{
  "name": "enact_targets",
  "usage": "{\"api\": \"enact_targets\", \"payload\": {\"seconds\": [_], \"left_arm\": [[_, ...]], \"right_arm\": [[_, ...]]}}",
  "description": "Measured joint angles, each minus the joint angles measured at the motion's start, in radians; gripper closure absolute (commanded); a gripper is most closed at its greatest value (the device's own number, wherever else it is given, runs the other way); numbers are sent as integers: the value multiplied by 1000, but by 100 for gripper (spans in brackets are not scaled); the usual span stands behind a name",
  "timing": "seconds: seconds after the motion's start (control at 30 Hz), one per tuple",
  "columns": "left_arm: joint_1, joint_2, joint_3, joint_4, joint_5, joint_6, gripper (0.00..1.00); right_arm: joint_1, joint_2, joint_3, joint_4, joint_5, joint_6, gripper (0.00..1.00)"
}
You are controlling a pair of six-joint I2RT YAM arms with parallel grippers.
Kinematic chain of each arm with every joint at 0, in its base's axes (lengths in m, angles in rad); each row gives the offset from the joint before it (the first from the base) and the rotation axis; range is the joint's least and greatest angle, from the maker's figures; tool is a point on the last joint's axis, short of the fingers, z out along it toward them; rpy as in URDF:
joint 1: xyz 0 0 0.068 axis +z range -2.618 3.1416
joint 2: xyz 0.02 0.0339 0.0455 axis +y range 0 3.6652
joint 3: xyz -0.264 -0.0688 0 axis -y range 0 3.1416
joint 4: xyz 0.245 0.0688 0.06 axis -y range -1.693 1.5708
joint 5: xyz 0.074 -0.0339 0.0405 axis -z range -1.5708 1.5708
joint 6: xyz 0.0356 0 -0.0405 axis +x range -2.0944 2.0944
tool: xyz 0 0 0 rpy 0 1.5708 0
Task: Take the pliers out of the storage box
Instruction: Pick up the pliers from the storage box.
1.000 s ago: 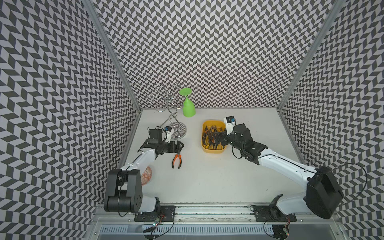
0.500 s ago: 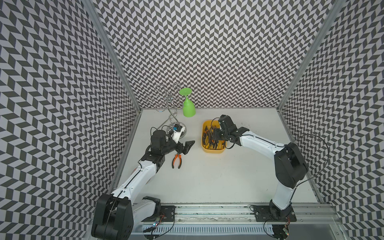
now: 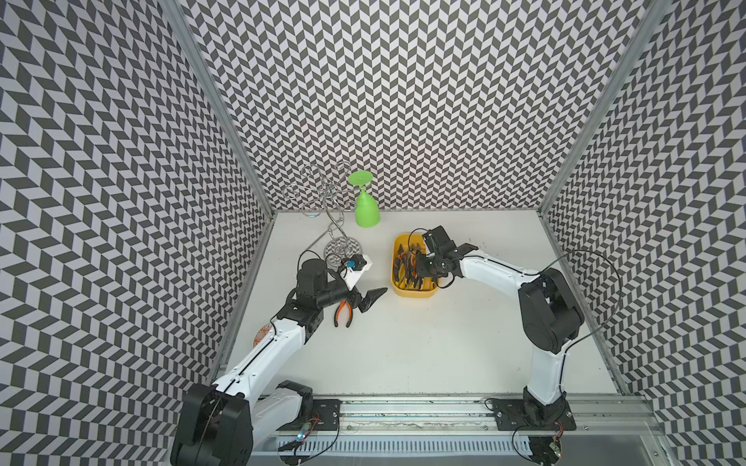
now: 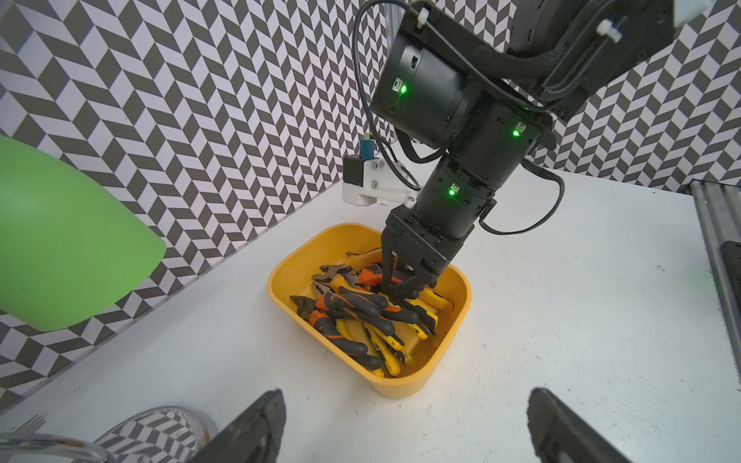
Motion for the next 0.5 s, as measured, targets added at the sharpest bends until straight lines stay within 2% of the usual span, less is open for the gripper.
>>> {"api": "enact_targets", "payload": {"seconds": [0.1,0.17,0.3,0.5], "left_arm": [[0,1,0,1,0,-1,2],[0,1,0,2,0,-4,2],[-1,2,0,21,-7,-39,2],[-23,15,1,96,-36,-192,2]], "right_arm": [[-10,0,0,-18,6,5,86],[-24,0,-2,-25,-1,6,99],[-24,-17,-44,20,-10,4,100],[-26,-125,-210,153,-27,5,100]]}}
